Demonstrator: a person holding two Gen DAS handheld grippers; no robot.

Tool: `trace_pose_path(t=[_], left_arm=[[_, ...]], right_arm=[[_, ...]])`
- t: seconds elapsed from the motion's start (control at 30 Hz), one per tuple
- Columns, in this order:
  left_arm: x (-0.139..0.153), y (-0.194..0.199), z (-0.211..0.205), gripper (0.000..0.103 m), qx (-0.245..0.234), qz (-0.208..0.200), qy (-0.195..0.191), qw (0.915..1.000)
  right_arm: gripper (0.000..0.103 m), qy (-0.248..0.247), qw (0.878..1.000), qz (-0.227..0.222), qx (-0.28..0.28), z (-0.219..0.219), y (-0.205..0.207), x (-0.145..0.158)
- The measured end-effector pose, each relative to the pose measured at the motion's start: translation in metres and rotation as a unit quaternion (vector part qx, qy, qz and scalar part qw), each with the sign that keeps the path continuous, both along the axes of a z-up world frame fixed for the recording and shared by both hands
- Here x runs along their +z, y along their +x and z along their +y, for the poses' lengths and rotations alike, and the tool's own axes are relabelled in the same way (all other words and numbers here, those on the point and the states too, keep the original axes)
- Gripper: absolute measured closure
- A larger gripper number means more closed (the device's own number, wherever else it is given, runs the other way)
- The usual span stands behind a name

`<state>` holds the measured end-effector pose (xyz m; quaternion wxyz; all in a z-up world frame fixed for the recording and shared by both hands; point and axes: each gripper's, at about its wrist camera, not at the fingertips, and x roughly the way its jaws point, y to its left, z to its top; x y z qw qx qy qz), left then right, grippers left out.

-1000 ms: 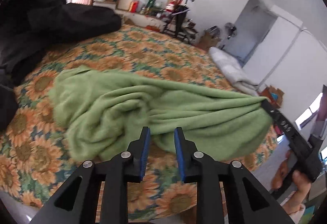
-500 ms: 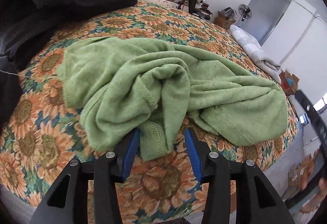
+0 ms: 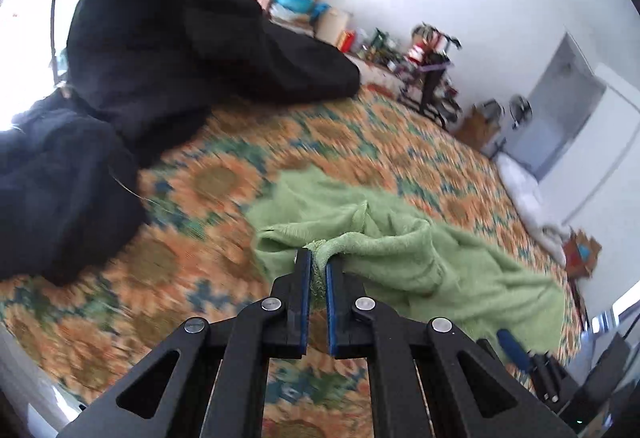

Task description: Fold clothes

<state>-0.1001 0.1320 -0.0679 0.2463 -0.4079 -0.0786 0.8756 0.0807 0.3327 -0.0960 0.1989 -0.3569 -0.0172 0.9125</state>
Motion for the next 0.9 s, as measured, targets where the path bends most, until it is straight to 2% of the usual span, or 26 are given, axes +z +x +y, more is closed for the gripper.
trace_pose_path(t=[0.07,0.2,0.3,0.4,0.67,0.77,0.87,0.9], left_arm=[[0.007,-0.009,-0.013,0.096,0.014,0.008,0.008,0.9998],[0.020,-0.012,-0.032,0.097,0.027,0.018,0.027,0.9991],[0.029,-0.010,-0.046,0.097,0.034,0.028,0.042,0.9982],[0.036,-0.012,-0.062,0.097,0.039,0.027,0.073,0.9962],[0.030,-0.027,-0.105,0.097,0.091,0.016,0.085,0.9921],[0.032,-0.029,-0.115,0.097,0.108,0.022,0.079,0.9908],[0.034,-0.032,-0.122,0.097,0.107,0.011,0.091,0.9901],[0.032,-0.034,-0.120,0.097,0.107,0.003,0.082,0.9909]], right_arm=[[0.101,-0.011,0.999,0.027,-0.031,0.015,0.009,0.013],[0.101,0.003,0.992,0.075,-0.101,0.044,0.034,0.045],[0.101,0.015,0.982,0.106,-0.156,0.070,0.054,0.072],[0.101,0.019,0.969,0.131,-0.210,0.095,0.072,0.095],[0.102,-0.005,0.941,0.163,-0.297,0.137,0.110,0.108],[0.102,-0.008,0.944,0.154,-0.290,0.140,0.116,0.117],[0.102,-0.022,0.960,0.131,-0.247,0.131,0.106,0.112],[0.101,-0.029,0.965,0.121,-0.230,0.125,0.102,0.107]])
